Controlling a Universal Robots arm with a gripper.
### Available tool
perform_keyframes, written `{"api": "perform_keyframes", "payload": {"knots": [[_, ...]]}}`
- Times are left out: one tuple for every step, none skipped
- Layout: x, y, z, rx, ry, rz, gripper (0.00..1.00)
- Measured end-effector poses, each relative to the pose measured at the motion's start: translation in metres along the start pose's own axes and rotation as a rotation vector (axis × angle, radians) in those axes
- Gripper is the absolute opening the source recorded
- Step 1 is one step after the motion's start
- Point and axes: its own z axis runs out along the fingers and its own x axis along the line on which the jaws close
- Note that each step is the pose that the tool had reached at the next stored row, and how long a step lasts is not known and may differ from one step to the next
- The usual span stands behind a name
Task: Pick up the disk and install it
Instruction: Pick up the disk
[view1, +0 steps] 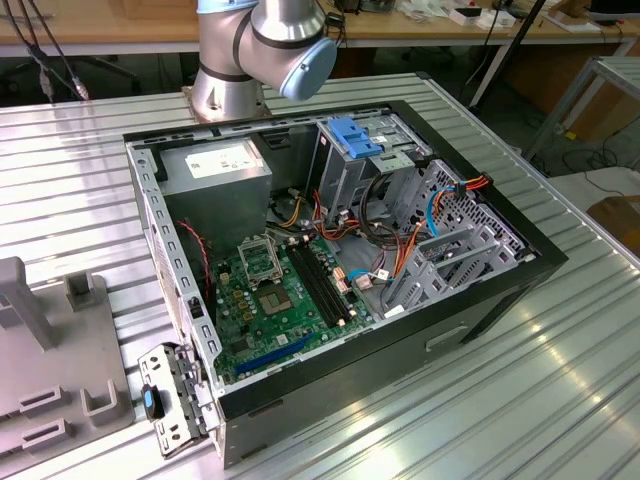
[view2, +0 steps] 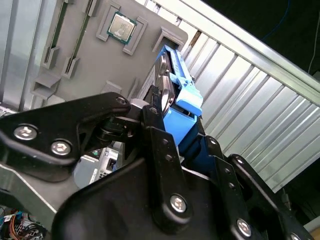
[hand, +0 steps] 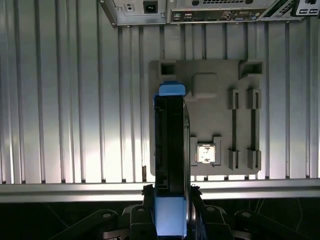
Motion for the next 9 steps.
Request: {"api": "perform_keyframes", "payload": {"knots": [[0.0, 0.0, -0.003, -0.0001, 0.0, 0.0, 0.37], [0.0, -0.0001, -0.0062, -0.0001, 0.0001, 0.0, 0.37], [0.0, -0.0001, -0.0096, -0.0001, 0.0, 0.0, 0.37], [0.0, -0.0002, -0.0142, 0.0, 0.0, 0.0, 0.37], [0.0, -0.0002, -0.0176, -0.0001, 0.0, 0.0, 0.37], [0.0, -0.0003, -0.0249, 0.0, 0.0, 0.0, 0.37], [0.0, -0.0003, -0.0288, -0.0001, 0.0, 0.0, 0.37], [0.0, -0.0004, -0.0327, 0.0, 0.0, 0.0, 0.37], [0.0, -0.0005, -0.0404, 0.0, 0.0, 0.0, 0.37]]}}
